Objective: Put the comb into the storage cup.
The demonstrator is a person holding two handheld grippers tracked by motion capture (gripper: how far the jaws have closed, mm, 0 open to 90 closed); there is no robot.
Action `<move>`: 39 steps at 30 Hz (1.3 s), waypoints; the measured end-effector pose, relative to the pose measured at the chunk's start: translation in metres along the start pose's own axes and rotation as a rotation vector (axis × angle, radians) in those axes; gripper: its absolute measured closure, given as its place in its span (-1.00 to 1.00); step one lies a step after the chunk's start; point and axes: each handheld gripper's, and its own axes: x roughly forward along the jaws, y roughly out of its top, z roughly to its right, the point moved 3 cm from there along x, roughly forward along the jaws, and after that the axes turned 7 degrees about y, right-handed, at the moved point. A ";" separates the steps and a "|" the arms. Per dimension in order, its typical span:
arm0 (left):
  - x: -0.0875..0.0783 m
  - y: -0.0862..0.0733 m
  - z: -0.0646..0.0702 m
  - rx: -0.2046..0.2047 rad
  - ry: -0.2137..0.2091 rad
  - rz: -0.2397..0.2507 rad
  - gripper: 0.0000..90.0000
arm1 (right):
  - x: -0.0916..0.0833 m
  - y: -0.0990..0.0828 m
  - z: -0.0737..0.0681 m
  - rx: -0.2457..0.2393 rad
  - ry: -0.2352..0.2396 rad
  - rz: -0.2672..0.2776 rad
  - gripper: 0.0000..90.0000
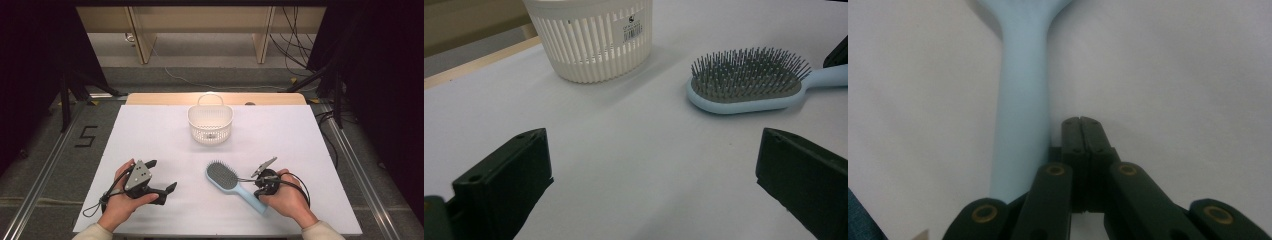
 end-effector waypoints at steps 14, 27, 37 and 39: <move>0.000 0.000 0.000 -0.002 -0.002 -0.001 -0.98 | -0.003 0.002 0.004 -0.004 -0.008 0.034 0.69; 0.001 -0.001 0.000 0.000 0.000 -0.003 -0.98 | -0.025 0.010 0.008 0.022 0.008 0.198 -0.11; 0.001 -0.001 0.000 0.000 -0.002 -0.004 -0.98 | -0.026 0.015 -0.001 -0.057 0.034 0.142 -0.53; 0.001 -0.001 0.000 0.002 -0.001 -0.005 -0.98 | -0.024 0.016 -0.003 -0.077 0.040 0.115 -0.56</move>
